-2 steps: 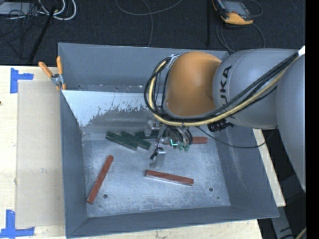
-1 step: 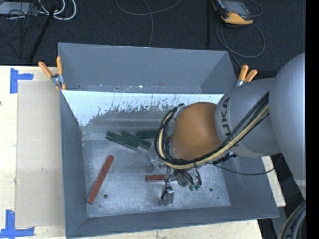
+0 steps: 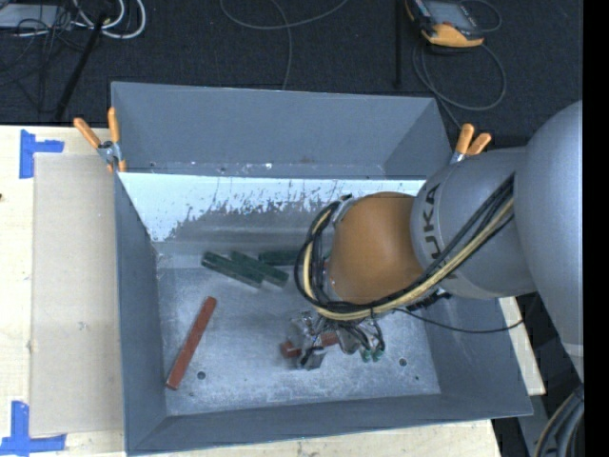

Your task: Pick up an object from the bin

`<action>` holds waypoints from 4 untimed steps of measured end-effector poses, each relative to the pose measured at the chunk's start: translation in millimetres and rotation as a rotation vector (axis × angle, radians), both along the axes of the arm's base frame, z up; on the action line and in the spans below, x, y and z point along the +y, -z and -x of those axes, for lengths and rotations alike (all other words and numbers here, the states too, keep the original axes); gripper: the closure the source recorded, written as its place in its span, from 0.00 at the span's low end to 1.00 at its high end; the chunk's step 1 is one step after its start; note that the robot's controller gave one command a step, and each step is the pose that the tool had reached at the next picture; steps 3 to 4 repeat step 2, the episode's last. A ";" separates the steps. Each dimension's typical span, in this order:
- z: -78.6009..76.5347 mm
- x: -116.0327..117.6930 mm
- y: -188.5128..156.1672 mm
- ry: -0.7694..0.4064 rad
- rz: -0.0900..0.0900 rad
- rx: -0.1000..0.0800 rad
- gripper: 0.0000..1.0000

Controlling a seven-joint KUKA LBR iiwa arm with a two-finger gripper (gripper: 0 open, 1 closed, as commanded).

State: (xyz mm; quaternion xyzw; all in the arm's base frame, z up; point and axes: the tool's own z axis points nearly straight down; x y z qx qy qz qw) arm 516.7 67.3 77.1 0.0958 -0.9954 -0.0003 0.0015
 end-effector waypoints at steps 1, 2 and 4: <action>-33.6 -73.4 -8.8 0.159 0.003 -0.006 1.00; -38.2 -68.1 -205.2 -0.266 0.001 -0.010 1.00; -38.2 -68.1 -205.2 -0.266 0.001 -0.010 1.00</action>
Offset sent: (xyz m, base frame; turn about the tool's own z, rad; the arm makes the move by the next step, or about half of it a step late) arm 0.0327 -0.0706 0.0088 0.1511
